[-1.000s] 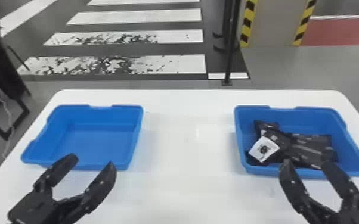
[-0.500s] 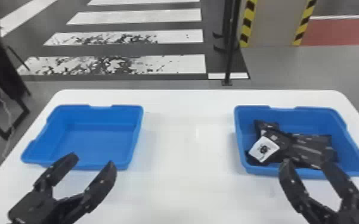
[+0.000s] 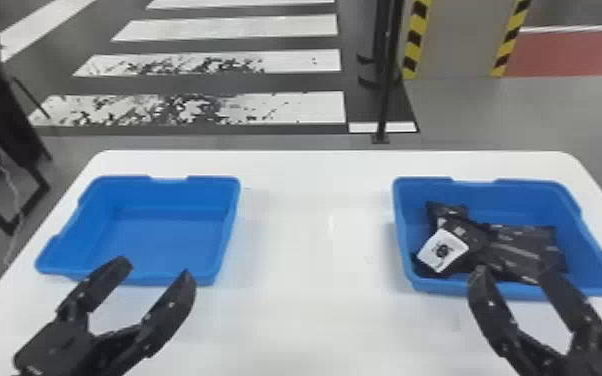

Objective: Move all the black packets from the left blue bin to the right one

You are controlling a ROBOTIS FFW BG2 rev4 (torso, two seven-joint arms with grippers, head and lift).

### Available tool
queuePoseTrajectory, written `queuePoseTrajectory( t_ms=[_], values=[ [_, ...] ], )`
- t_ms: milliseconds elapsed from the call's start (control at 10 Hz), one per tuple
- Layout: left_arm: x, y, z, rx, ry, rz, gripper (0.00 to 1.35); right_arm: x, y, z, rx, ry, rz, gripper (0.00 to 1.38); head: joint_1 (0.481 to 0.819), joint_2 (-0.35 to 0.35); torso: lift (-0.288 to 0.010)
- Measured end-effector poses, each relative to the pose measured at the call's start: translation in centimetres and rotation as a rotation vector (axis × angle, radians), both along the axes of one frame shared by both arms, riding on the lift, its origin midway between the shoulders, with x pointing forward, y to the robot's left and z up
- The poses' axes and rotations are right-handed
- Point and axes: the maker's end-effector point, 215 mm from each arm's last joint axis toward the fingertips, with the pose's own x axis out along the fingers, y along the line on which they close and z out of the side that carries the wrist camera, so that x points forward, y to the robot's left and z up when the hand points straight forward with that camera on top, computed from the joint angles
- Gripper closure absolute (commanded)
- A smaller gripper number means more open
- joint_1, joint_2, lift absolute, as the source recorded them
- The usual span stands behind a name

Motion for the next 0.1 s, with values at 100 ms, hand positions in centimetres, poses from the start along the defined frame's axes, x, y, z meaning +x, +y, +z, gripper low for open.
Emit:
queuePoseTrajectory(
  t_ms=[100],
  values=[
    [-0.01, 0.01, -0.04, -0.001, 0.001, 0.000, 0.13, 0.00, -0.01, -0.01, 0.001, 0.000, 0.000, 0.15, 0.695, 0.079, -0.185]
  ],
)
